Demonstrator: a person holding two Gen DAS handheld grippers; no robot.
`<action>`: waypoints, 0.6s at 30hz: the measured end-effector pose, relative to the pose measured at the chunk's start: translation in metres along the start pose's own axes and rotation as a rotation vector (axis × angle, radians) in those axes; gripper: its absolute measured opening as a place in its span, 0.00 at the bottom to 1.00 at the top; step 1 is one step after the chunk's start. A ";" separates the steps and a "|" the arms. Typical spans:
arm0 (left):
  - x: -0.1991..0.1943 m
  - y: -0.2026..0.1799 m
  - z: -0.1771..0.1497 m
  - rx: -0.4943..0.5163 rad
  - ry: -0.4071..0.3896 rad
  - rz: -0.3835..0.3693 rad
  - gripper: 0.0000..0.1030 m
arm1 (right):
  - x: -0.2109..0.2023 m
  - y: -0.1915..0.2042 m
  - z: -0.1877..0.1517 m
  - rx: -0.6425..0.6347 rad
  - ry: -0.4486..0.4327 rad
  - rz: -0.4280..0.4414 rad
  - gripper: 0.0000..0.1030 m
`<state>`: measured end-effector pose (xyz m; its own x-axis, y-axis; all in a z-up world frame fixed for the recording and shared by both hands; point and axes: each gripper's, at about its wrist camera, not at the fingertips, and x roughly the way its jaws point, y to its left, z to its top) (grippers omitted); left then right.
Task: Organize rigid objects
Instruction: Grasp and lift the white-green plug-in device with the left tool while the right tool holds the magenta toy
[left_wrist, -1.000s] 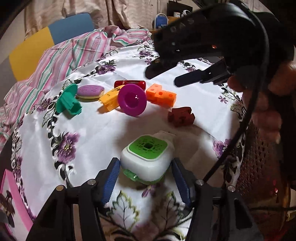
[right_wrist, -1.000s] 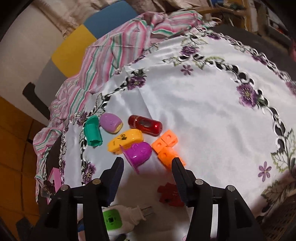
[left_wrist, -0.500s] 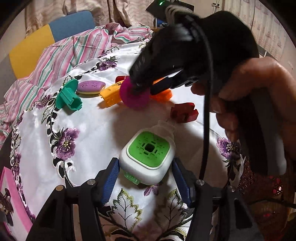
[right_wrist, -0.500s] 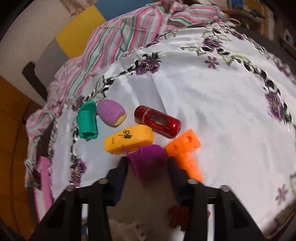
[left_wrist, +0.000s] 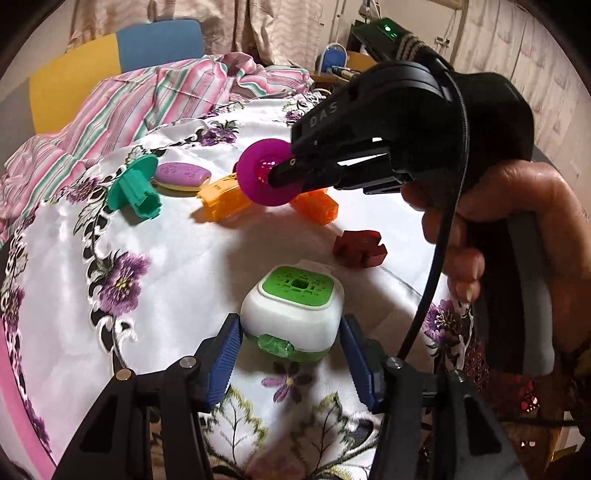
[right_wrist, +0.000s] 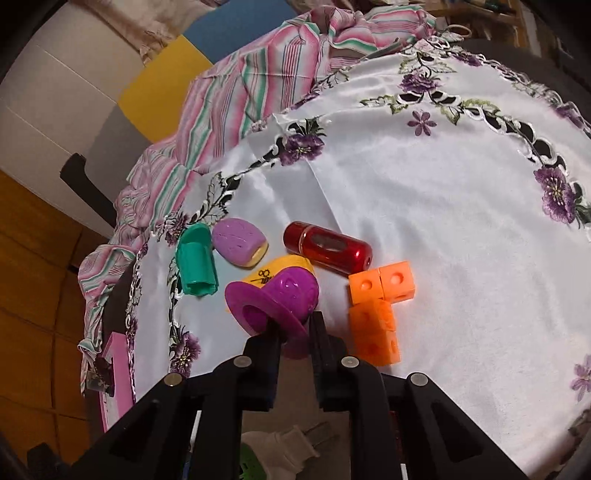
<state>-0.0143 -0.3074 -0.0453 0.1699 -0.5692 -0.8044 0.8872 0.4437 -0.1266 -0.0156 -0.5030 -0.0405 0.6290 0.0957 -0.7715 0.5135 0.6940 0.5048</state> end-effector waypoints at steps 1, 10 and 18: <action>-0.002 0.001 -0.003 -0.006 -0.005 0.004 0.53 | 0.000 0.001 0.000 -0.001 -0.002 0.002 0.15; -0.027 0.007 -0.036 -0.049 -0.017 0.086 0.53 | 0.000 0.008 -0.001 -0.037 -0.006 0.010 0.15; -0.010 -0.012 -0.014 0.062 0.016 0.135 0.52 | -0.001 0.008 0.000 -0.038 -0.010 0.014 0.15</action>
<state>-0.0324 -0.2970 -0.0446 0.2828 -0.4963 -0.8208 0.8819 0.4711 0.0190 -0.0123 -0.4974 -0.0364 0.6415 0.0985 -0.7608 0.4822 0.7195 0.4997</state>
